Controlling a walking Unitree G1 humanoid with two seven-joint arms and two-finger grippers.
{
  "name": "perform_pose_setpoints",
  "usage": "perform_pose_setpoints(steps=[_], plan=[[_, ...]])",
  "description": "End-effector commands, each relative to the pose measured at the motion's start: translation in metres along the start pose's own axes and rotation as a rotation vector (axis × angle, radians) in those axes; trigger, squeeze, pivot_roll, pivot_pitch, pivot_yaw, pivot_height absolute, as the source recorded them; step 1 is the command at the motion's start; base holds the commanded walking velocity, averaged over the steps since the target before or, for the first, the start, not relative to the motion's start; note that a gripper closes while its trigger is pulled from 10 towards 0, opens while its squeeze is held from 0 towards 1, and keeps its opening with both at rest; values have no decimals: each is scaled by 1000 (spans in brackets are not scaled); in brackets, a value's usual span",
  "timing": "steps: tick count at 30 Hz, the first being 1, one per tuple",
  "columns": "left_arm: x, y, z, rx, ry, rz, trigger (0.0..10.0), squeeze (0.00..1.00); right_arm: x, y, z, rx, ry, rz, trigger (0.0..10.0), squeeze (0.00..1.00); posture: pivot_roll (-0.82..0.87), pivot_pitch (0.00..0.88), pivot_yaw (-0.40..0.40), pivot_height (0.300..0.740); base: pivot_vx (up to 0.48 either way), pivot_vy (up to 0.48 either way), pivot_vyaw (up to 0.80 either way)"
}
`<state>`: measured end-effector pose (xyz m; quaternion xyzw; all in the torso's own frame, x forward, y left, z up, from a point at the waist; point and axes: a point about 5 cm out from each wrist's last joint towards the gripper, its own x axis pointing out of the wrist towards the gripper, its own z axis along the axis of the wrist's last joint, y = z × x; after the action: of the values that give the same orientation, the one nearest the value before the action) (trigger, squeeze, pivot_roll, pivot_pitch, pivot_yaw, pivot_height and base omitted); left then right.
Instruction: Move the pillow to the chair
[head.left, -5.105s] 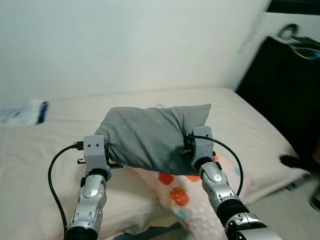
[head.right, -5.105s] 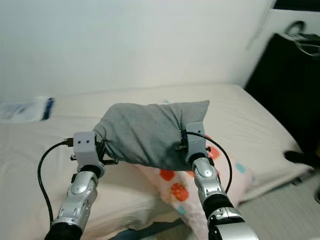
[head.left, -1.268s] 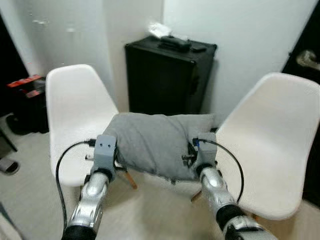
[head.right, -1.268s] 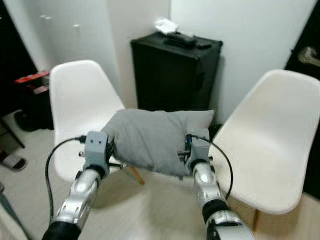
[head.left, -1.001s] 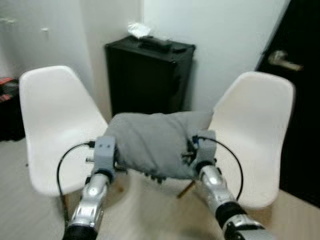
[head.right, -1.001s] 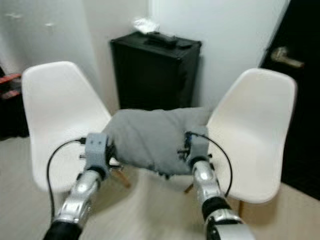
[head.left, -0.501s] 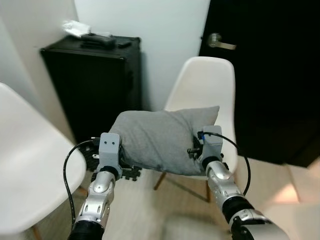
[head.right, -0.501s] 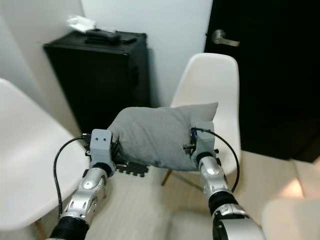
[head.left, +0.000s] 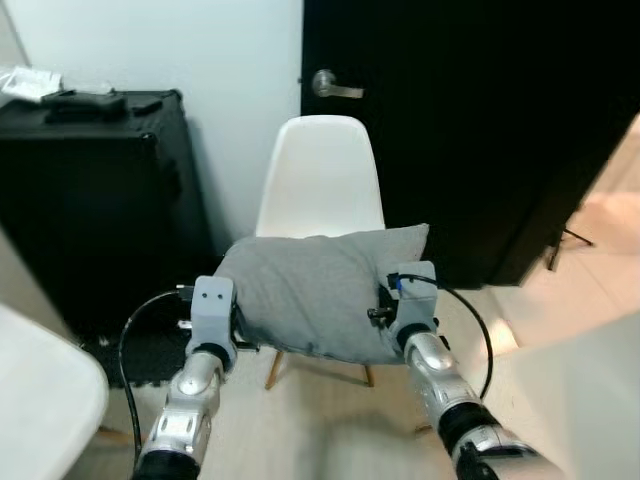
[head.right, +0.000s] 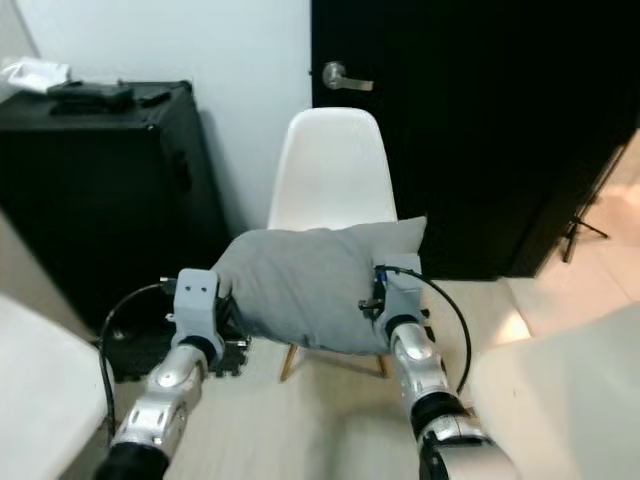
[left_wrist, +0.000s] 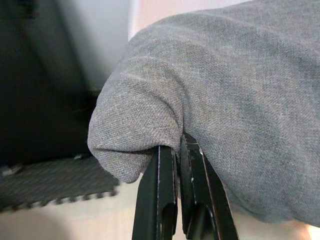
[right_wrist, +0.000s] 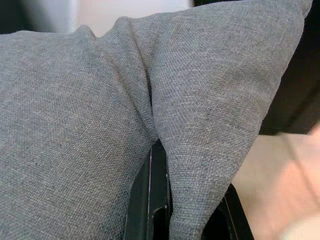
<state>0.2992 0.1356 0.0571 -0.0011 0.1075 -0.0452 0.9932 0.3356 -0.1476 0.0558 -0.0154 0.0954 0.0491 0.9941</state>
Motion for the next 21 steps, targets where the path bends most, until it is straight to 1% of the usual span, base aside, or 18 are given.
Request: perform_pose_setpoints(steps=[1,6,11,14,21], plan=[[3,-8,5,-6,-16,-45,10000,0,4,12,10,-6,-40,45,10000,0,25,0,-34,740,0,0,-800],[2,-9,9,-9,-54,-41,10000,0,5,12,10,-7,-37,47,10000,0,26,0,-38,740,0,0,-800],[2,-7,9,-22,-51,-30,10000,0,5,12,10,14,-36,51,10000,0,26,0,-38,740,0,0,-581],[3,-5,9,-12,-52,-15,10000,0,5,12,10,9,-32,52,10000,0,25,0,-38,740,0,0,0],[3,-6,11,3,-64,-25,10000,0,6,13,10,0,-26,57,10000,0,28,0,-45,740,0,0,0]])
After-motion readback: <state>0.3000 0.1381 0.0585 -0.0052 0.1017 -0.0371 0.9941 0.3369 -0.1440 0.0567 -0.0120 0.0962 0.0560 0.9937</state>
